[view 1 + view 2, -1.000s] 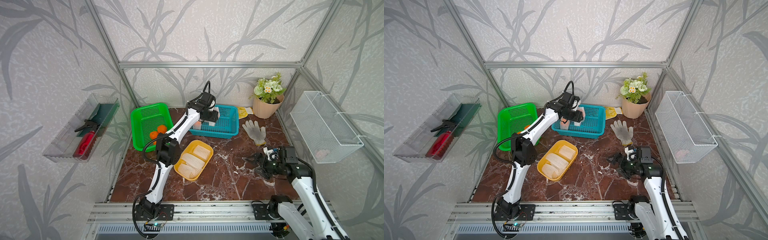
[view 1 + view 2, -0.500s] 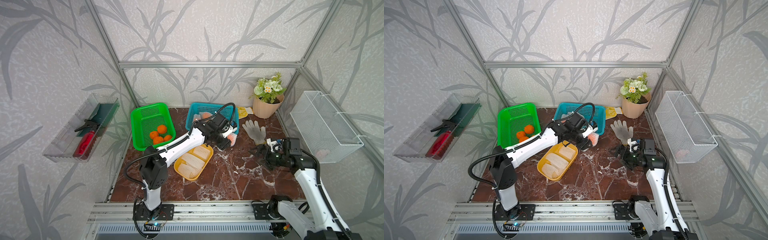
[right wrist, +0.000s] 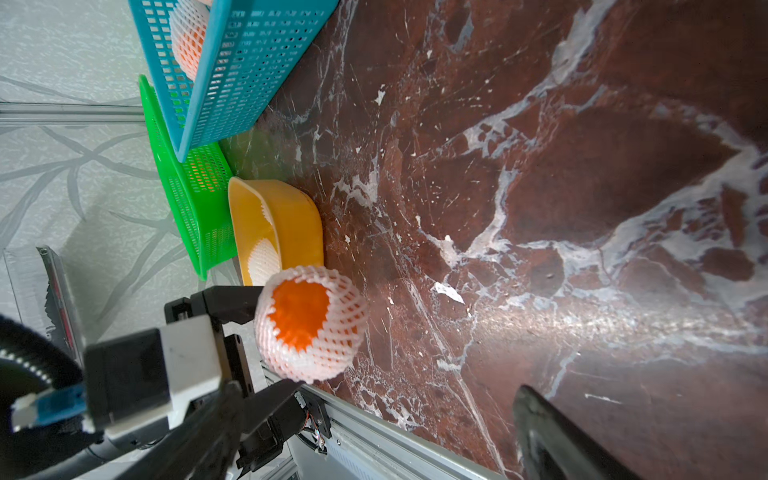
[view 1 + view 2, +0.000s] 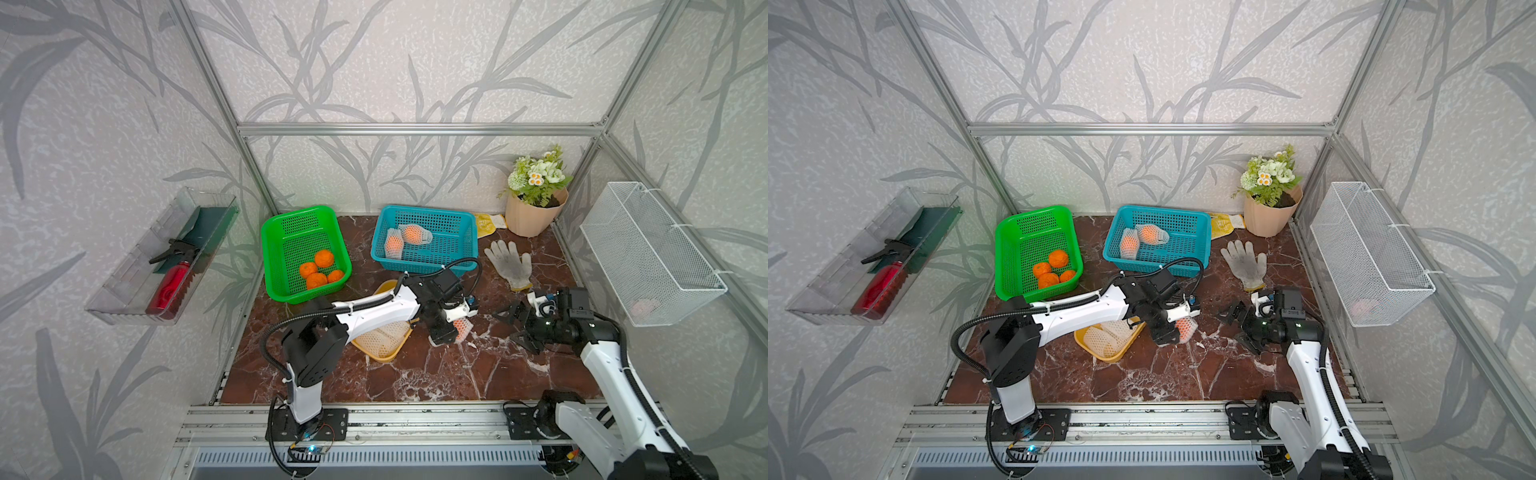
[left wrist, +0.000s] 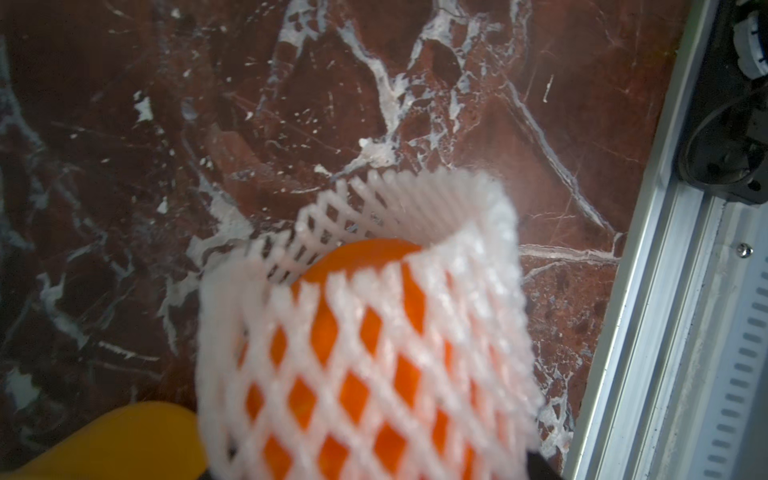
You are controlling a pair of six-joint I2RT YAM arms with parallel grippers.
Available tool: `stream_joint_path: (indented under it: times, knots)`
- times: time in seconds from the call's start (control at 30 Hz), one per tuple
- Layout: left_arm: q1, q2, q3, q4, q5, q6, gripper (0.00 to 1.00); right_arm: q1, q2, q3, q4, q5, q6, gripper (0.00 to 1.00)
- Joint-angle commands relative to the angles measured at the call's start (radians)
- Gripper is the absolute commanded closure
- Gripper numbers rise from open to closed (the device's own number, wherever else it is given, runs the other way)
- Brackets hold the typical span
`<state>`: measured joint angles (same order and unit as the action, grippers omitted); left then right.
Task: Remove foam nets from oranges
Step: Place the orange at the center of the board.
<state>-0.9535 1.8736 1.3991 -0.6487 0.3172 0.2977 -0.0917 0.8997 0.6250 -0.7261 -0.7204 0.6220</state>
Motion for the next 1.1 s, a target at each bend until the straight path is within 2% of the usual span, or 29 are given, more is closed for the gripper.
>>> stream_joint_path:
  times: [0.0, 0.07, 0.17, 0.3, 0.43, 0.6, 0.77, 0.83, 0.9, 1.0, 1.07]
  knots:
    - [-0.015, 0.076, 0.040, -0.023, -0.003, 0.083, 0.42, -0.002, -0.002, -0.009, 0.013, -0.015, -0.002, 0.01]
    - [-0.022, 0.104, 0.067, -0.043, -0.053, 0.090, 0.34, -0.002, 0.003, 0.006, -0.024, 0.009, -0.036, 0.01]
    - [-0.024, 0.119, 0.068, -0.020, -0.048, 0.092, 0.26, -0.005, 0.018, 0.018, -0.053, 0.026, -0.067, 0.01]
    - [-0.027, 0.102, 0.056, 0.023, -0.116, 0.053, 0.20, -0.009, 0.031, 0.018, -0.048, 0.022, -0.064, 0.01]
    - [-0.025, -0.008, -0.021, 0.108, -0.091, 0.007, 0.14, -0.018, 0.028, 0.020, -0.046, 0.020, -0.061, 0.00]
    - [-0.027, -0.131, -0.094, 0.143, -0.021, -0.097, 0.13, -0.022, 0.031, 0.010, -0.018, -0.002, -0.043, 0.01]
    - [-0.024, -0.248, -0.206, 0.261, -0.020, -0.276, 0.11, -0.022, 0.051, -0.017, 0.043, -0.037, -0.014, 0.03]
    - [-0.022, -0.273, -0.232, 0.305, 0.002, -0.386, 0.16, -0.022, 0.066, -0.032, 0.089, -0.060, 0.006, 0.08]
    - [-0.016, -0.284, -0.251, 0.334, 0.019, -0.518, 0.26, -0.020, 0.090, -0.039, 0.139, -0.089, 0.009, 0.16]
    - [-0.007, -0.285, -0.283, 0.399, 0.085, -0.689, 0.48, -0.010, 0.144, -0.038, 0.215, -0.114, 0.052, 0.33]
    - [-0.005, -0.280, -0.300, 0.424, 0.091, -0.796, 0.63, 0.013, 0.199, -0.028, 0.268, -0.127, 0.058, 0.49]
